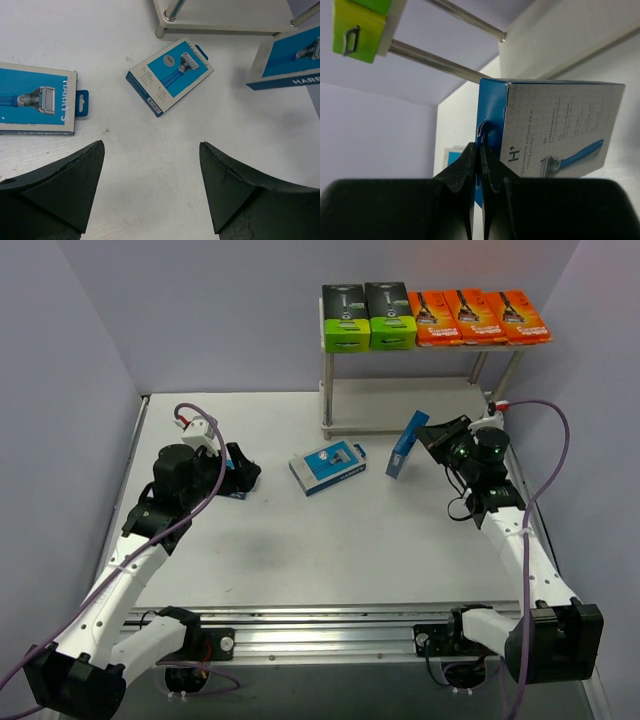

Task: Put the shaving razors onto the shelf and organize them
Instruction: Place the shaving razor onto shelf

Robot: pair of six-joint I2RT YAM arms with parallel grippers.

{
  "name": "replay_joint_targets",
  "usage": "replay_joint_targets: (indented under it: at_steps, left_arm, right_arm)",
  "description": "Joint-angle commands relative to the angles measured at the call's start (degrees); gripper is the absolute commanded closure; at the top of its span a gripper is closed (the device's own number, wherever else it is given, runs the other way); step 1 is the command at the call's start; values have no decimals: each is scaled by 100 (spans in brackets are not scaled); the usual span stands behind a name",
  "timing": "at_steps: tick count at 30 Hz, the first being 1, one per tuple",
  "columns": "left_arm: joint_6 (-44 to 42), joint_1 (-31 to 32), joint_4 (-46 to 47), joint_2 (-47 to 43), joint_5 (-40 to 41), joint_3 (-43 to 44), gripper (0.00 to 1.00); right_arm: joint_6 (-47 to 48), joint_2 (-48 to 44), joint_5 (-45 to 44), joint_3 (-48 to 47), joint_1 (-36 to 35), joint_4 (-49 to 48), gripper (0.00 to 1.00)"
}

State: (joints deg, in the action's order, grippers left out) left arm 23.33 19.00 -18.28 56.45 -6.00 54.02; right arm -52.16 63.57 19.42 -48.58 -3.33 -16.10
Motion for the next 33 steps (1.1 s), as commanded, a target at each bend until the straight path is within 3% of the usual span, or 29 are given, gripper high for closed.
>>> replay_joint_targets:
  at_steps: [1, 13, 19, 25, 33]
  left_arm:
    - [-268, -28, 70, -169, 117, 74, 14]
    - [-400, -28, -8, -336, 213, 30, 14]
    - [-408, -28, -9, -362, 213, 30, 14]
    - [-417, -28, 9, -318, 178, 38, 13]
    - [-426, -37, 9, -283, 143, 47, 13]
  right_arm:
    - [-443, 217, -201, -170, 17, -1262, 100]
    - [-1199, 1201, -738, 278, 70, -4170, 100]
    - [-1911, 1930, -466, 656, 228, -5657, 100]
    - [-2834, 3064, -123, 727, 254, -7800, 100]
    - [-2772, 3390, 71, 393, 289, -7961, 100]
